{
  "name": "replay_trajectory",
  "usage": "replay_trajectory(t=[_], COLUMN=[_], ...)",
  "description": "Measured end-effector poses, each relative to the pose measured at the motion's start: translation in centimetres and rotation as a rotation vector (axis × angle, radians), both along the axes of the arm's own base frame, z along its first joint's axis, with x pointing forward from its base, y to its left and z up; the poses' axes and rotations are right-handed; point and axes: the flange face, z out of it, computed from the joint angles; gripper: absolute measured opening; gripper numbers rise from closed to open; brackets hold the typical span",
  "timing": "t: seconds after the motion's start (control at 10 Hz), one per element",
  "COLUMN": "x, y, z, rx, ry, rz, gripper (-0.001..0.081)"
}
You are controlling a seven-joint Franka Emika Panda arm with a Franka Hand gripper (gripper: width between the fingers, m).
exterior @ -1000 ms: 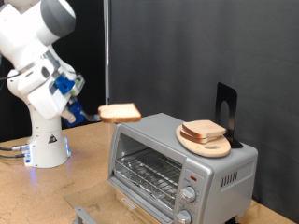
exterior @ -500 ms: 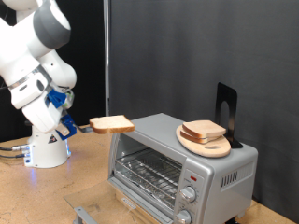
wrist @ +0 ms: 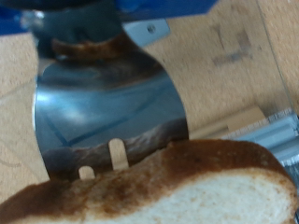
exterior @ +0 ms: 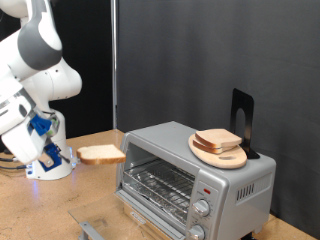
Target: Make a piece of toast with the oven
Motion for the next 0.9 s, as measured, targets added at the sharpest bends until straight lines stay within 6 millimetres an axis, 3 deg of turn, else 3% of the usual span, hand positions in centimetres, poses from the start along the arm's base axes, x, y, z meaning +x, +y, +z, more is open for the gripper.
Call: replay_trajectory(t=[0.6, 0.9], x=[2.6, 2.5], y=[-2.0, -1.1], z=[-3.1, -3.8], rx=[-0.003, -0.004], ry=[-0.002, 0.017], rz=[-0.061, -0.035], gripper=[0.0332, 0.0332])
